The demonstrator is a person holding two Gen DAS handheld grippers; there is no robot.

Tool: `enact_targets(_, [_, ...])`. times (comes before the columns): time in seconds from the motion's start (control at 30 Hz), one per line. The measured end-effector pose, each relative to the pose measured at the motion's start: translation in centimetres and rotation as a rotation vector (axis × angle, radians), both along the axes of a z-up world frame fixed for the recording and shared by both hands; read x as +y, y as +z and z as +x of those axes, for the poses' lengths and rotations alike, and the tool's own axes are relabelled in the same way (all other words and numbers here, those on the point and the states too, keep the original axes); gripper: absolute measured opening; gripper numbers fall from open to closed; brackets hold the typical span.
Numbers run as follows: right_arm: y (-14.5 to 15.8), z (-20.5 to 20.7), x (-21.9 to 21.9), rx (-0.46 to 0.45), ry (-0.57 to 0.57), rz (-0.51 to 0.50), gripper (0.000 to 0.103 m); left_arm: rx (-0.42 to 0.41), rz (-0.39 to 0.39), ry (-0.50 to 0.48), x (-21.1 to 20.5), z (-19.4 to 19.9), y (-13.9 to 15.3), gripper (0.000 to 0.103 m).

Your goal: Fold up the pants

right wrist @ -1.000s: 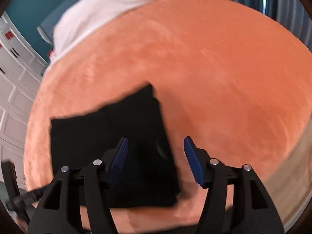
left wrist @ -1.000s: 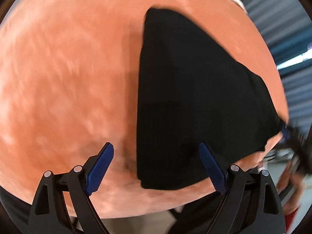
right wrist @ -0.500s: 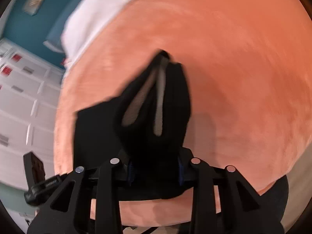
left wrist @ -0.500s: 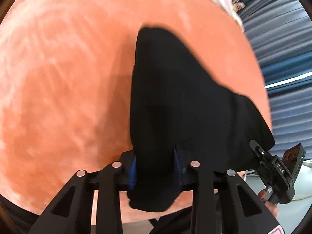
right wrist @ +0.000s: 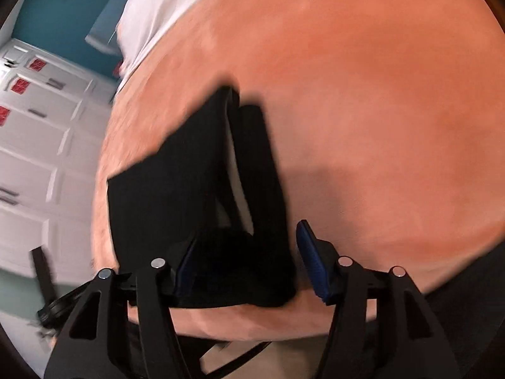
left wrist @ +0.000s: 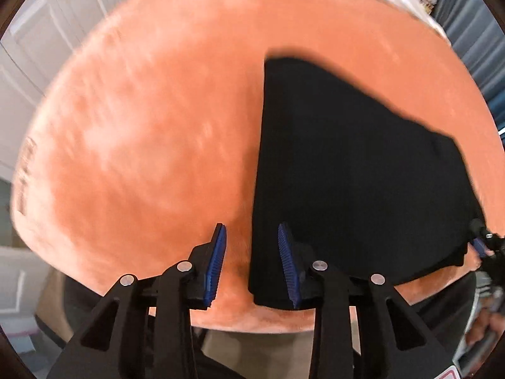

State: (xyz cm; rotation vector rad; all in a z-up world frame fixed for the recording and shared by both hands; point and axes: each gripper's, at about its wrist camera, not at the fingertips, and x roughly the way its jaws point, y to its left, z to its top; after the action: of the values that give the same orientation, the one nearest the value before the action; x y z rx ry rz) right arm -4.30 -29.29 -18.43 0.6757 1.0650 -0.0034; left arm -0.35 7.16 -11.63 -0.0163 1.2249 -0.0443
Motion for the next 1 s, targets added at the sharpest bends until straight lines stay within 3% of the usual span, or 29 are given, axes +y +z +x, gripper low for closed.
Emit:
enact_targets(0.1, [5.4,1.3,2.0,-0.106,0.095,-0.200,0.033,-0.122,0.017,-0.071,-2.6,1.6,3.6,0.033])
enact_targets(0.17, [7.4,3.2,3.7,-0.155,0.152,-0.204,0.019,-0.156,0.039,-0.098,-5.0,3.8,4.2,0.044])
enact_targets(0.23, [8.7,6.3,6.2,-0.213,0.198,-0.212,0.017,-0.126,0.048,-0.100,-6.8,6.3,3.2,0.052])
enact_targets(0.33, [6.6,11.2,9.0,-0.167,0.263,-0.239,0.016,-0.026,0.108,-0.070,-7.5,9.0,-0.4,0.056])
enact_targets(0.37, [5.2,11.8,9.1,-0.122,0.271,-0.246,0.016,0.013,0.135,-0.055,-7.3,9.9,-2.0,0.059])
enact_targets(0.4, [2.4,12.8,8.3,-0.064,0.252,-0.312,0.016,0.056,0.121,-0.042,-7.0,10.7,-3.8,0.061])
enact_targets(0.43, [0.3,13.7,7.4,-0.006,0.238,-0.357,0.014,0.070,0.105,-0.037,-6.4,10.8,-4.8,0.069])
enact_targets(0.47, [-1.6,13.8,6.1,0.050,0.220,-0.355,0.012,0.063,0.095,-0.032,-5.7,10.5,-4.9,0.074])
enact_targets(0.5, [-2.2,13.3,4.4,0.043,0.158,-0.245,0.011,0.052,0.085,-0.033,-5.4,10.2,-4.5,0.074])
enact_targets(0.57, [0.1,11.7,3.7,0.017,0.078,-0.172,0.014,0.034,0.105,-0.040,-5.3,9.8,-4.0,0.074])
enact_targets(0.67, [2.8,9.8,6.4,-0.063,0.156,-0.225,0.014,0.030,0.106,-0.036,-5.9,9.7,-3.8,0.073])
enact_targets(0.77, [0.3,8.7,7.0,0.030,0.221,-0.371,0.011,0.030,0.081,-0.028,-6.1,10.1,-3.6,0.072])
enact_targets(0.87, [1.2,6.4,5.7,0.003,0.149,-0.265,0.012,0.007,0.087,-0.034,-5.9,9.5,-2.5,0.072])
enact_targets(0.93, [2.6,5.0,6.3,-0.035,0.157,-0.279,0.016,-0.010,0.087,-0.034,-5.6,9.0,-1.9,0.072])
enact_targets(1.0, [1.0,4.7,7.4,0.007,0.229,-0.345,0.016,-0.015,0.073,-0.039,-5.4,8.3,-1.5,0.072])
